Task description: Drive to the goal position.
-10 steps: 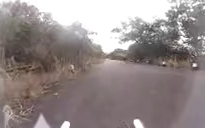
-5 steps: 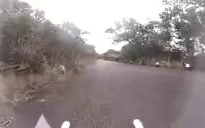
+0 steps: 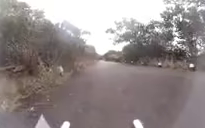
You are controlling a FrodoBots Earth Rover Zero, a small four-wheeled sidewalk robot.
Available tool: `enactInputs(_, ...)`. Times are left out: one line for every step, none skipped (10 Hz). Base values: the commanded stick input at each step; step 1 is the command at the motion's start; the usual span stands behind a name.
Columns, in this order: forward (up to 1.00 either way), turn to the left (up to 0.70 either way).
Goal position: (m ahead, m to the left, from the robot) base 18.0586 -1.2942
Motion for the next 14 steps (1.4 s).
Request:
enactInputs(0.5, 0.0)
enactInputs(0.5, 0.0)
enactInputs(0.5, 0.0)
enactInputs(0.5, 0.0)
enactInputs(0.5, 0.0)
enactInputs(0.5, 0.0)
enactInputs(0.5, 0.0)
enactInputs(0.5, 0.0)
enactInputs(0.5, 0.0)
enactInputs(0.5, 0.0)
enactInputs(0.5, 0.0)
enactInputs(0.5, 0.0)
enactInputs(0.5, 0.0)
enactInputs(0.5, 0.0)
